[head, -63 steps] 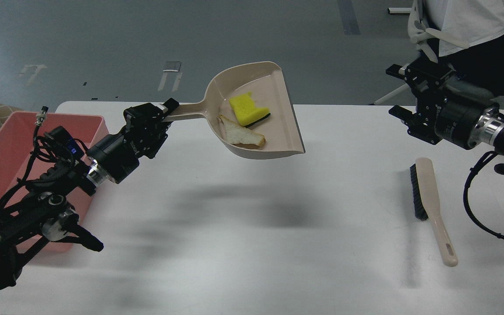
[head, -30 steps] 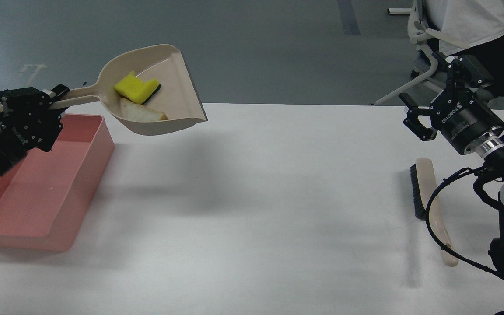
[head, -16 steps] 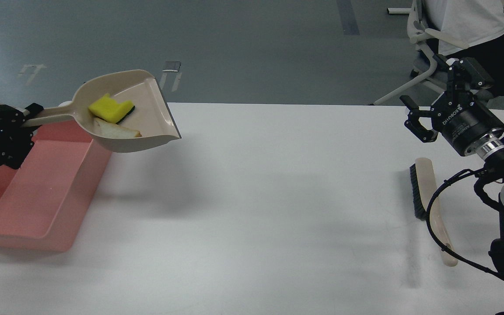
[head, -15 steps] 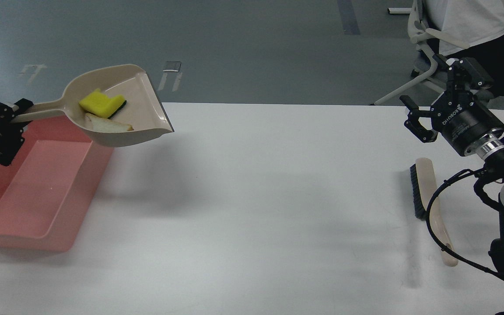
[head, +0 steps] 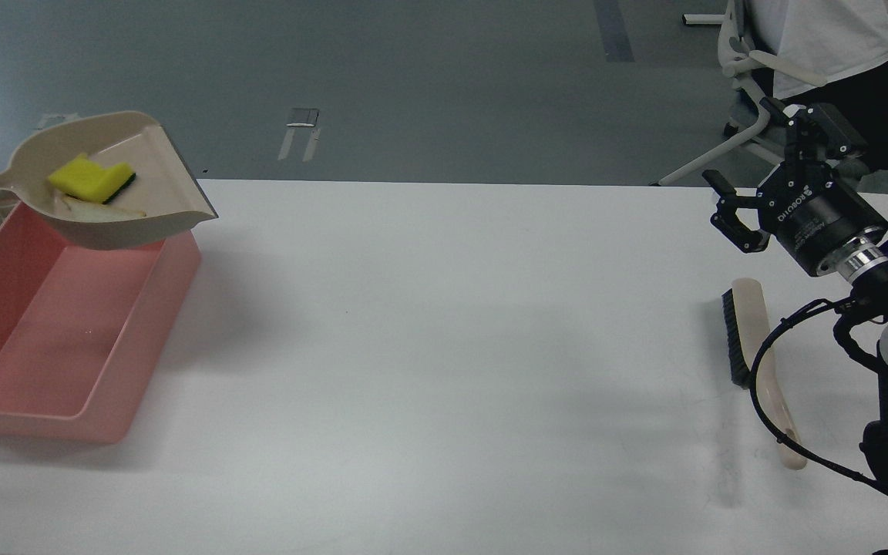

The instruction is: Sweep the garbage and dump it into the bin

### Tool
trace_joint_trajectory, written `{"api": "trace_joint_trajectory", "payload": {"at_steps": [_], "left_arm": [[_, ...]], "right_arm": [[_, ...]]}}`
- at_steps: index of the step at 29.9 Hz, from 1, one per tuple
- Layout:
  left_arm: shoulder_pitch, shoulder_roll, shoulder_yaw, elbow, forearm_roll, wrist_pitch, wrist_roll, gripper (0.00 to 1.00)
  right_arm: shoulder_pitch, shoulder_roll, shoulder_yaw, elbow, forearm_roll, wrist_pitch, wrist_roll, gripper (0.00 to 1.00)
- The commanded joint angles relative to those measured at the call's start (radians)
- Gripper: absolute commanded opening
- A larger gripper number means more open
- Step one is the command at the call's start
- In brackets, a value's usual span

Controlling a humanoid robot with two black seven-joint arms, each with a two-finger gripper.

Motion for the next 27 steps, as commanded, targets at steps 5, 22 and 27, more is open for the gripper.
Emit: {"api": "trace_joint_trajectory", "payload": {"at_steps": [5,22,27], "left_arm": [[-0.002,0.026,-0.001,0.079,0.003,0.0,0.0,0.14],[-0.008,0.041,-0.001,0.097,0.038,0.0,0.0,0.15],[-0.015,0.043,-0.016,0.126,0.04,0.0,0.0,0.15]], "right_arm": [[0.001,0.001,-0.003,-0.002,0.0,0.0,0.0,1.0],[0.0,0.0,-0.005,-0.011,0.0,0.0,0.0,1.0],[0.003,0.001,-0.005,-0.011,0.0,0.0,0.0,1.0]]}}
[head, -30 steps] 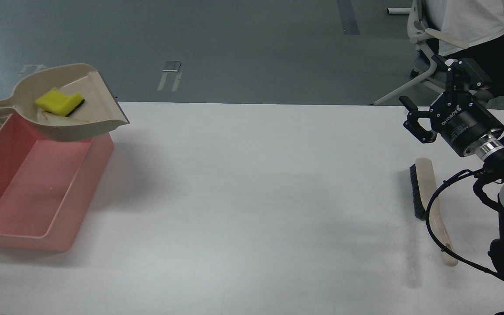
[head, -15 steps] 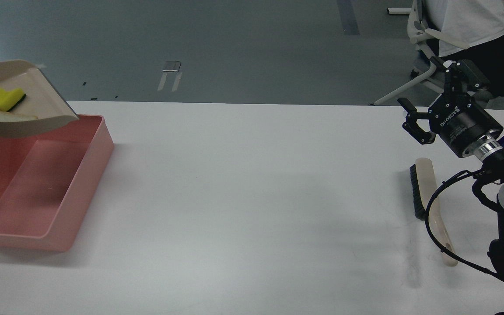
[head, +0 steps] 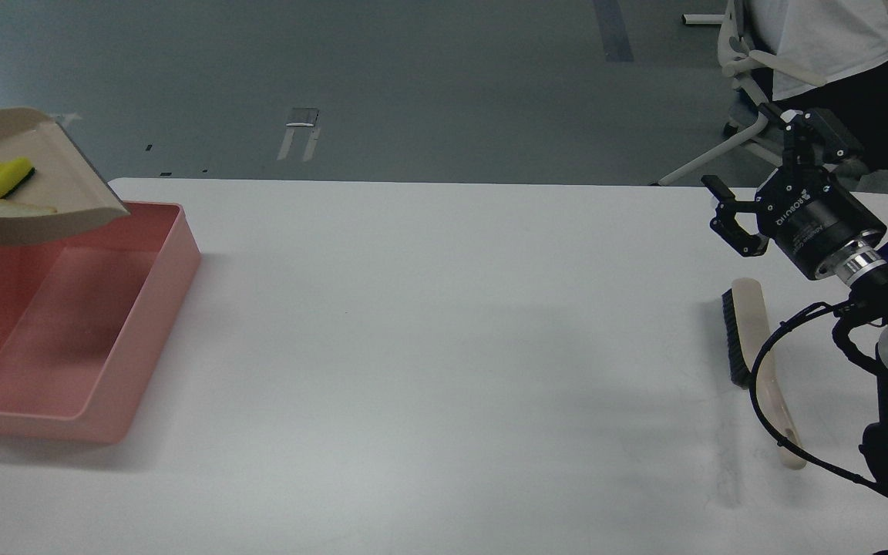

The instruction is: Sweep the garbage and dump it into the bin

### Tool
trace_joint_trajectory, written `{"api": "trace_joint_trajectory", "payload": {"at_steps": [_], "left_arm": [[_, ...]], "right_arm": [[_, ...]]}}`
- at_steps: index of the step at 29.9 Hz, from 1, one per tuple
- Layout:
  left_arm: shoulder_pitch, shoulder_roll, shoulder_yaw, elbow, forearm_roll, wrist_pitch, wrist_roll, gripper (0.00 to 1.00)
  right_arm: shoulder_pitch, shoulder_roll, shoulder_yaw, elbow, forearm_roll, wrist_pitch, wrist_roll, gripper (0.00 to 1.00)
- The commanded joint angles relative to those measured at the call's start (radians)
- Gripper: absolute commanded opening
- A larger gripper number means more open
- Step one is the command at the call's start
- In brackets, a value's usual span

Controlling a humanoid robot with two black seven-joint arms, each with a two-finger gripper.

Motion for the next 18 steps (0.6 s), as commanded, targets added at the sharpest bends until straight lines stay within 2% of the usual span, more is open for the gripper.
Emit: {"api": "trace_joint_trajectory", "payload": {"at_steps": [1,6,18], "left_arm": [[-0.003,0.0,-0.021,0.016,0.002,0.0,0.0,0.15],[-0.003,0.01,-0.079,0.016,0.0,0.0,0.0,0.15],[-0.001,0.02,-0.088,0.015,0.014,0.0,0.0,0.17]], "right_arm": [[0.003,0.002,-0.001,0.0,0.0,0.0,0.0,1.0],[0.003,0.002,-0.005,0.0,0.0,0.0,0.0,1.0],[0.0,-0.001,-0.005,-0.003,0.0,0.0,0.0,1.0]]}}
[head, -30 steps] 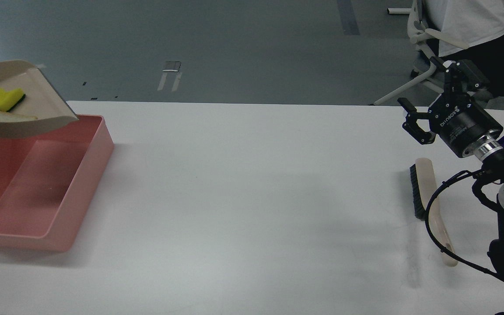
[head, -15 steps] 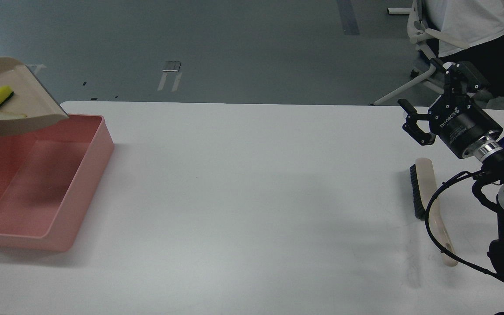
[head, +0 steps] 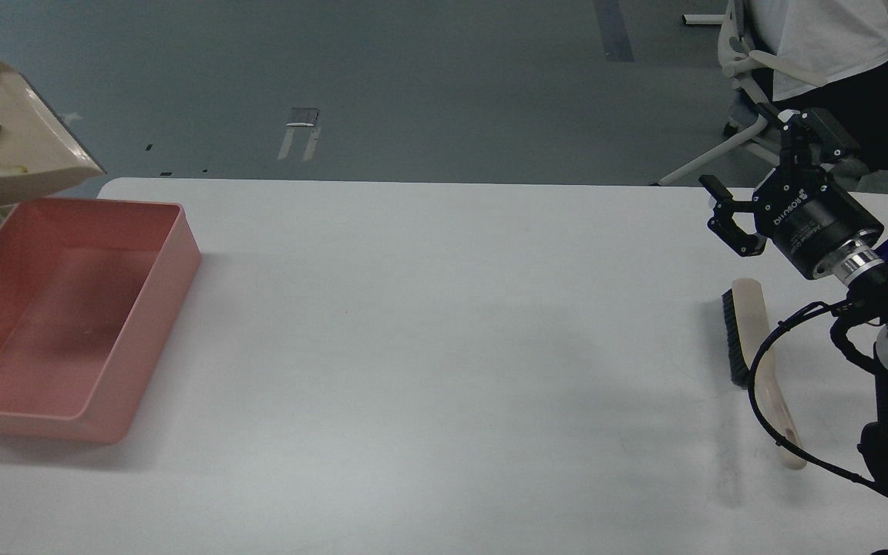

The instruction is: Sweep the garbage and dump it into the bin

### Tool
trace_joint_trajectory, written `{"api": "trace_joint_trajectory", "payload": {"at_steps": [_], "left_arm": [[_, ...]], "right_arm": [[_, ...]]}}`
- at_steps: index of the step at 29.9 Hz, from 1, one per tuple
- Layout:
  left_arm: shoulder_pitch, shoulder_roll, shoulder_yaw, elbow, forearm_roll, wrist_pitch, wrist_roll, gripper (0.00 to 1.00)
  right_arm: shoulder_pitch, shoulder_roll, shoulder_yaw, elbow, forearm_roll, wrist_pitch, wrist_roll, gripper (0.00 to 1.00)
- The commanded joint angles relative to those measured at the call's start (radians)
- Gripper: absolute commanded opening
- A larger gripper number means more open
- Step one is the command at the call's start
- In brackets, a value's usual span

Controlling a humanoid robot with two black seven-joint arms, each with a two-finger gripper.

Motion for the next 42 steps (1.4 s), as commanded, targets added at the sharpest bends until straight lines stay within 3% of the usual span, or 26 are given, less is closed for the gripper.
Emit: {"api": "trace_joint_trajectory", "payload": {"at_steps": [1,7,26,42], "left_arm": [[0.002,0.004,0.0,0.0,0.001,0.0,0.0,0.18],[0.003,0.008,0.0,0.003,0.019,0.0,0.0,0.22],[0.003,-0.01,-0.04,0.003,0.019,0.0,0.0,0.22],[0.002,-0.024,-0.072,0.089,-0.114,0.0,0.0,0.21]], "right_arm": [[-0.006,0.001,0.0,0.0,0.0,0.0,0.0,1.0],[-0.006,-0.002,0.0,0.0,0.0,0.0,0.0,1.0],[-0.006,-0.001,0.0,0.0,0.0,0.0,0.0,1.0],[-0.006,-0.001,0.0,0.004,0.0,0.002,0.0,1.0]]}}
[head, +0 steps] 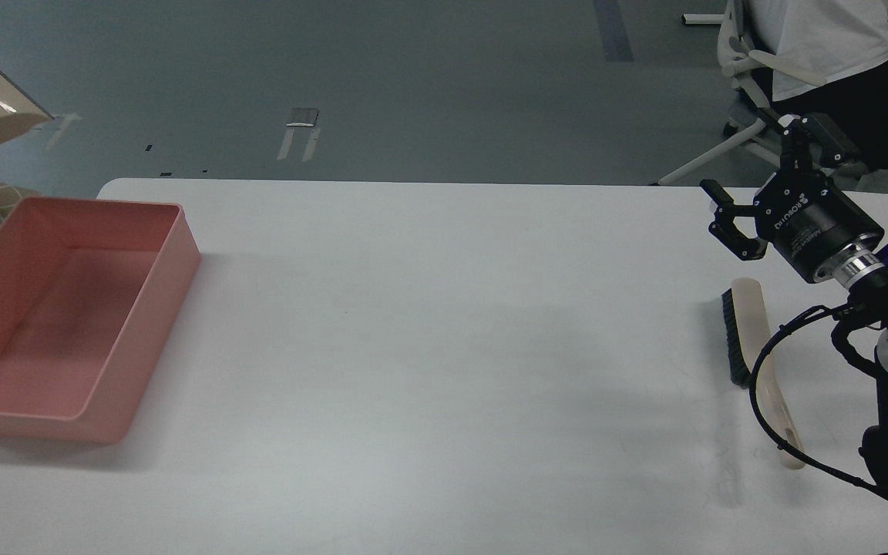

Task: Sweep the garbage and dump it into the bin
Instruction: 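Hold the dustpan above the bin with the left gripper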

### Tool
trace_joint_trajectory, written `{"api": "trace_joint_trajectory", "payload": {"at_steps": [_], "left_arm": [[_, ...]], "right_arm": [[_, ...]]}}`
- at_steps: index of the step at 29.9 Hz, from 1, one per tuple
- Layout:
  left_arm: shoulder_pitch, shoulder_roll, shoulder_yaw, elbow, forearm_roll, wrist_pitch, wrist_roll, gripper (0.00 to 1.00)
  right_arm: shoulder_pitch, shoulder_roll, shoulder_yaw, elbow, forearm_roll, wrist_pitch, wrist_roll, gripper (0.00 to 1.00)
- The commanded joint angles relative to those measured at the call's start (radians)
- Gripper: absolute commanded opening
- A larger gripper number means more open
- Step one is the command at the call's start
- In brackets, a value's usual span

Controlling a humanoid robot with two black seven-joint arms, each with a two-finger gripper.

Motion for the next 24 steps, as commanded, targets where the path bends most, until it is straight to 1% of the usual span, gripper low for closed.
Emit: {"api": "trace_joint_trajectory", "payload": {"at_steps": [1,7,24], "left_arm": [[0.0,-0.001,0.0,0.003,-0.017,0.0,0.0,0.21],[0.006,-0.003,0.003,0.027,-0.012,0.0,0.0,0.21],[0.017,-0.034,0.042,0.026,-0.008,0.0,0.0,0.2]], "right_arm": [[0.002,0.0,-0.001,0.001,0.0,0.002,0.0,1.0],[0.001,-0.001,-0.002,0.001,0.0,0.002,0.0,1.0],[-0.001,0.002,-0.003,0.003,0.0,0.002,0.0,1.0]]}}
